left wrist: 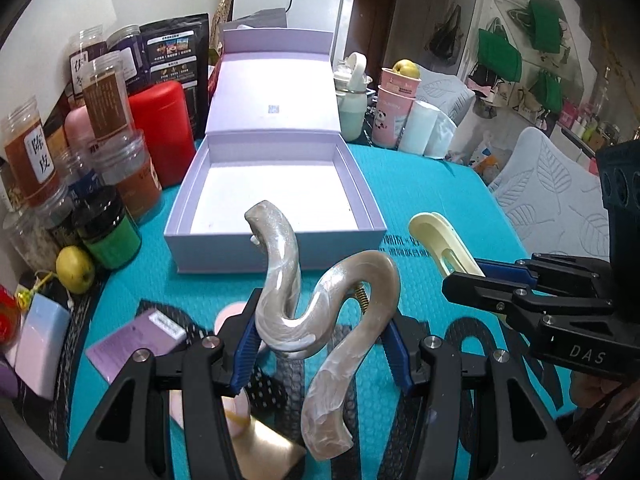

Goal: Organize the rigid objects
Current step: 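Lift and carry both held clips toward the open lavender gift box, then lower both clips into the gift box and open both tools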

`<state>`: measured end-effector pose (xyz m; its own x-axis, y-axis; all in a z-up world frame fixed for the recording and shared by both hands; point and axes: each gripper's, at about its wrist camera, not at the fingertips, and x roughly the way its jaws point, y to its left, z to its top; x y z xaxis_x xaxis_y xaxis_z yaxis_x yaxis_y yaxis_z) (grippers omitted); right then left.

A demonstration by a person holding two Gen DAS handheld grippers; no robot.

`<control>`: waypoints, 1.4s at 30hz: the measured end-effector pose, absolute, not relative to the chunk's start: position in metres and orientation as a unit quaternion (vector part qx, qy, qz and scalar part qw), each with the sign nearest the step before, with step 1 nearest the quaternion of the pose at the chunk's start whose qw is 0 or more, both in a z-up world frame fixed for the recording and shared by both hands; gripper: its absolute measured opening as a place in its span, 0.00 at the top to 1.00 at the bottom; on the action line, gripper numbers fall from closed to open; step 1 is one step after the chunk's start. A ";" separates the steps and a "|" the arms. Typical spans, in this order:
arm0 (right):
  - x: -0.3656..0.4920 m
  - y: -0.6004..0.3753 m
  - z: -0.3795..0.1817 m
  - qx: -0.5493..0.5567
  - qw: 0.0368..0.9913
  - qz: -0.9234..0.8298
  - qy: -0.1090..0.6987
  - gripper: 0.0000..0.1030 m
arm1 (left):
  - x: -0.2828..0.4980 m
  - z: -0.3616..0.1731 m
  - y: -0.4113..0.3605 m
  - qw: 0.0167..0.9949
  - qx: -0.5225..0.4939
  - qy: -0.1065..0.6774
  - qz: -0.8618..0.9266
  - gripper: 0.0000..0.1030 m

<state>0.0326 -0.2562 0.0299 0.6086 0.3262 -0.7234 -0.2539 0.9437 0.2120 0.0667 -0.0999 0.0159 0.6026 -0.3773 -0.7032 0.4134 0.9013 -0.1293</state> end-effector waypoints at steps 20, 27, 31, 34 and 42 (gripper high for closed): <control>0.111 -0.259 0.049 0.024 0.903 0.195 0.383 0.79 | 0.143 0.033 -0.112 0.894 0.036 0.386 -0.223 0.48; 0.138 -0.257 0.063 0.008 0.910 0.201 0.362 0.79 | 0.171 0.043 -0.111 0.895 0.032 0.384 -0.223 0.48; 0.155 -0.255 0.068 0.006 0.913 0.204 0.354 0.79 | 0.187 0.047 -0.110 0.899 0.039 0.380 -0.215 0.48; 0.168 -0.253 0.069 0.006 0.913 0.208 0.351 0.79 | 0.200 0.047 -0.108 0.897 0.038 0.385 -0.215 0.48; 0.205 -0.251 0.063 0.013 0.913 0.211 0.350 0.79 | 0.237 0.044 -0.106 0.898 0.056 0.387 -0.200 0.48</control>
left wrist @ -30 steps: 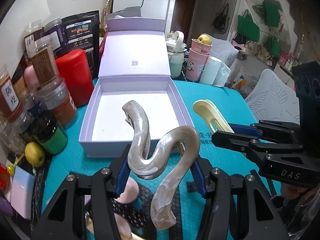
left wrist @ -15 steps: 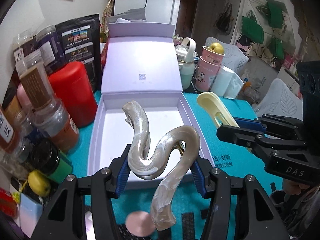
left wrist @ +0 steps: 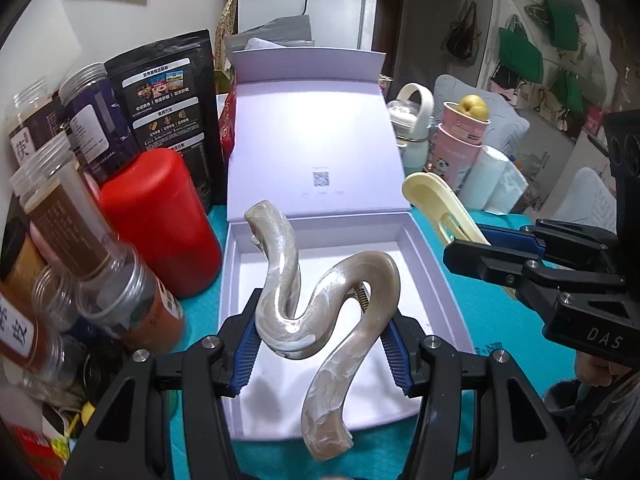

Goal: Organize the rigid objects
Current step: 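Lower both clips into the gift box and open both tools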

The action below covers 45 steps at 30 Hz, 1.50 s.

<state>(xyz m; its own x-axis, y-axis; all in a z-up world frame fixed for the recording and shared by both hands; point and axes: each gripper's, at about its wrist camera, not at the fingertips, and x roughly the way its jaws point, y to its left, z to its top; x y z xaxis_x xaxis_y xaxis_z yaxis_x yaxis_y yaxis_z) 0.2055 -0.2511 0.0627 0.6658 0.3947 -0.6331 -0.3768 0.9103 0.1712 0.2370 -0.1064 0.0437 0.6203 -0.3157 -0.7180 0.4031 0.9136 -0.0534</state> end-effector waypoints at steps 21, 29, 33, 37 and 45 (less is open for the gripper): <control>0.286 -0.248 -0.013 -0.008 0.882 0.198 0.427 0.79 | 0.310 -0.021 -0.133 0.861 0.114 0.460 -0.185 0.48; 0.295 -0.252 -0.029 -0.018 0.878 0.177 0.445 0.79 | 0.325 -0.049 -0.142 0.847 0.126 0.486 -0.172 0.48; 0.299 -0.253 -0.035 -0.016 0.875 0.173 0.452 0.79 | 0.336 -0.057 -0.144 0.841 0.121 0.500 -0.169 0.48; 0.303 -0.255 -0.039 -0.013 0.874 0.169 0.456 0.79 | 0.341 -0.059 -0.139 0.838 0.123 0.505 -0.166 0.48; 0.305 -0.250 -0.039 -0.018 0.873 0.161 0.460 0.78 | 0.340 -0.058 -0.149 0.841 0.135 0.501 -0.153 0.48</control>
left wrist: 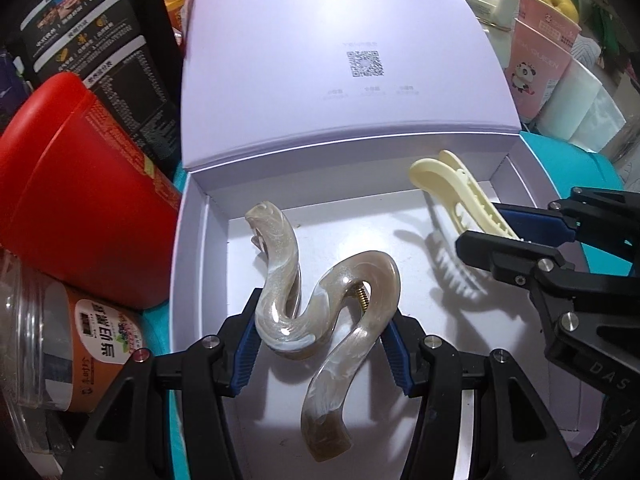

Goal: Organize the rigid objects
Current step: 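Lower both clips into the gift box and open both tools, then withdraw both open tools up and out of the gift box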

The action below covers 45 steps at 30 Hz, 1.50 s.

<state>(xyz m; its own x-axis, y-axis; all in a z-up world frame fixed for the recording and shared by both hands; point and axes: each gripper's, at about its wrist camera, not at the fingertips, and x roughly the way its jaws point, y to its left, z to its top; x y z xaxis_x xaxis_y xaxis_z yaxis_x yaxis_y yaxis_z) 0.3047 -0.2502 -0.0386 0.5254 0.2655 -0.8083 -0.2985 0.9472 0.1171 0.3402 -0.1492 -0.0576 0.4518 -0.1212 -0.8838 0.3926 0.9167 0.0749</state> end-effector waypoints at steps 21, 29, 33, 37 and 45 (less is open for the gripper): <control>0.284 -0.250 -0.013 -0.013 0.883 0.143 0.448 0.63 | 0.319 -0.052 -0.154 0.854 0.118 0.492 -0.122 0.42; 0.276 -0.250 -0.004 -0.015 0.887 0.135 0.441 0.63 | 0.309 -0.032 -0.145 0.870 0.119 0.460 -0.127 0.42; 0.272 -0.249 0.003 -0.017 0.890 0.131 0.435 0.63 | 0.301 -0.022 -0.144 0.876 0.115 0.451 -0.127 0.42; 0.266 -0.249 0.014 -0.018 0.898 0.125 0.421 0.63 | 0.297 -0.009 -0.135 0.883 0.110 0.439 -0.125 0.42; 0.247 -0.245 0.040 -0.028 0.910 0.119 0.396 0.63 | 0.287 0.018 -0.114 0.894 0.106 0.418 -0.119 0.42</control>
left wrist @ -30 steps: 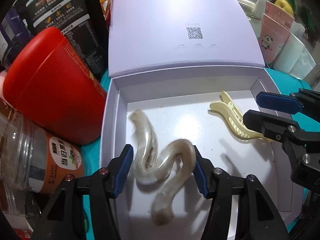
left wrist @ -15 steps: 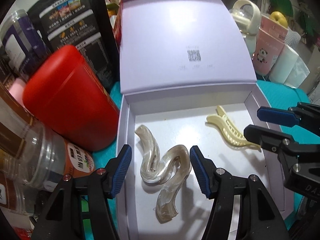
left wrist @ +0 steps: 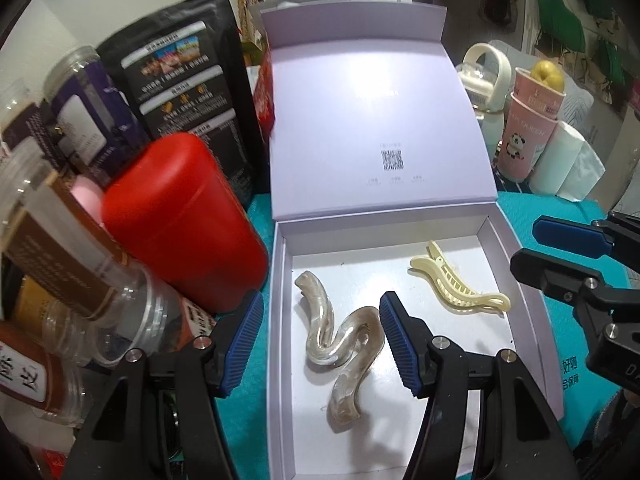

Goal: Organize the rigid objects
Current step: 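Withdraw both open tools up and out of the gift box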

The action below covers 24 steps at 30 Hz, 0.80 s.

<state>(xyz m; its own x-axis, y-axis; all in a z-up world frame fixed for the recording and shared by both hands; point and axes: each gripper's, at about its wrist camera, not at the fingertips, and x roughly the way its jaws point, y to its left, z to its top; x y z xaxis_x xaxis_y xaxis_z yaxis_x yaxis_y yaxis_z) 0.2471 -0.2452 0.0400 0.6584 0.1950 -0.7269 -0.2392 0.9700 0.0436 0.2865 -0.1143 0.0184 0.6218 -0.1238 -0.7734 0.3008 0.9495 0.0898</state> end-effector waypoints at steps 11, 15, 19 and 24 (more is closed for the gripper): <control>0.217 -0.236 0.073 -0.037 0.921 0.127 0.366 0.63 | 0.257 0.050 -0.103 0.910 0.099 0.389 -0.106 0.42; 0.201 -0.231 0.084 -0.043 0.926 0.131 0.352 0.63 | 0.242 0.060 -0.094 0.915 0.095 0.379 -0.102 0.42; 0.183 -0.226 0.093 -0.051 0.931 0.129 0.339 0.63 | 0.225 0.070 -0.088 0.920 0.092 0.367 -0.101 0.42; 0.164 -0.219 0.099 -0.054 0.932 0.131 0.333 0.63 | 0.202 0.078 -0.079 0.924 0.089 0.357 -0.100 0.42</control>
<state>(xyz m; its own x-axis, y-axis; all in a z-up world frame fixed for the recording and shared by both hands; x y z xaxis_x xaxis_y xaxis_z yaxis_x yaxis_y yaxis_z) 0.1637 -0.2187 0.0991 0.7441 0.2091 -0.6345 -0.2811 0.9596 -0.0134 0.2016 -0.0788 0.0783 0.7253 -0.1221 -0.6776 0.2495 0.9639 0.0933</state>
